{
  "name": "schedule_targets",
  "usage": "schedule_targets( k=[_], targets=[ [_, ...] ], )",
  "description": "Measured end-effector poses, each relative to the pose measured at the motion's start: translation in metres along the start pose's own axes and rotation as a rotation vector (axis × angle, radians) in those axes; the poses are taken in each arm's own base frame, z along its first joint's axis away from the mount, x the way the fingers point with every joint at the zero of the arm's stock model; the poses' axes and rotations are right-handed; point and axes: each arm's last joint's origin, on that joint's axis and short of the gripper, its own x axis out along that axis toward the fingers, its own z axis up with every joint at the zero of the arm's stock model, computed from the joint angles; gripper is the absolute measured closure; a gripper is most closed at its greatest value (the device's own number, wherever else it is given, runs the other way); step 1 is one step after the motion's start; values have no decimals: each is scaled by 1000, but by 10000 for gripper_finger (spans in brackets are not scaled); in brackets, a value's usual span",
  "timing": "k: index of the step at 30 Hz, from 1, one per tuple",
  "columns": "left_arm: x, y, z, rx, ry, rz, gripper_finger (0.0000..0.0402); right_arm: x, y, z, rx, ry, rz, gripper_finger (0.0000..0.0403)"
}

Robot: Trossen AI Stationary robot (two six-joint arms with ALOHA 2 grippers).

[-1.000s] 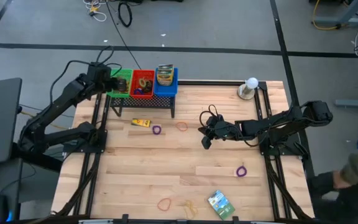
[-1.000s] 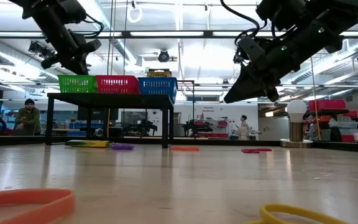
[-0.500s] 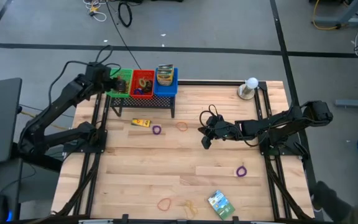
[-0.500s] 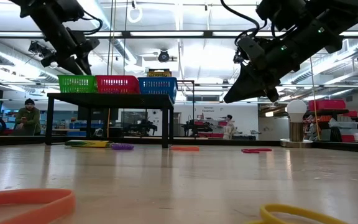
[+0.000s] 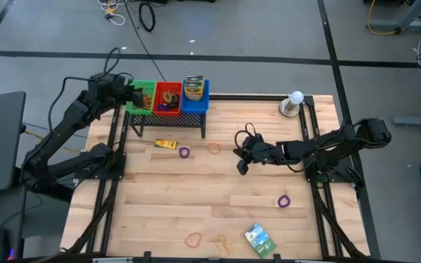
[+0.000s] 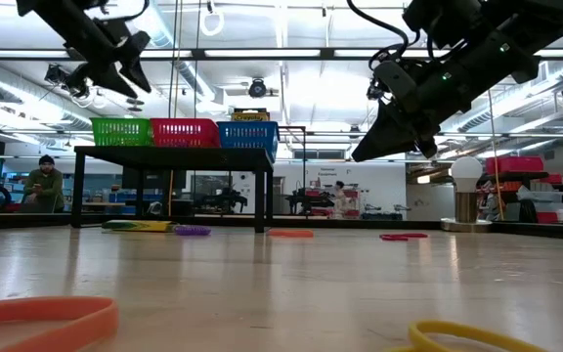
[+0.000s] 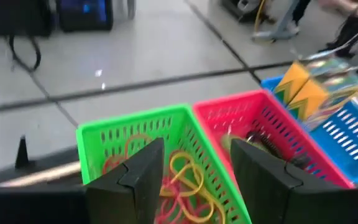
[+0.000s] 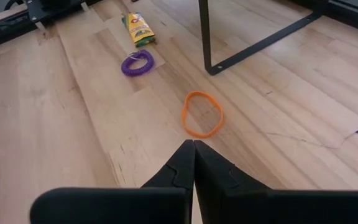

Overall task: Pick & Place Office Desk Supplies
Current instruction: Put the yellow rubber band into the green bin on the shelf

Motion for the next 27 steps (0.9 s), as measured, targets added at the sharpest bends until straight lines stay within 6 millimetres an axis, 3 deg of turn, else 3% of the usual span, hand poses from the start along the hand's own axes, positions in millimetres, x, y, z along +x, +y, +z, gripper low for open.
schedule_targets(
  k=[7, 13, 17, 27],
  targets=[
    [-13, -6, 2, 152, -64, -89, 244, 0, 0, 0, -3, -2, -4, 391],
    [-23, -35, -9, 188, -3, -372, 334, 0, 1, 0, -4, 10, 19, 391],
    [-23, -60, -31, 229, 78, -467, 392, 0, 1, 0, -6, 11, 21, 391],
    [-36, -121, -94, 266, 132, -602, 395, -1, 4, -4, -41, 95, 160, 399]
  ],
)
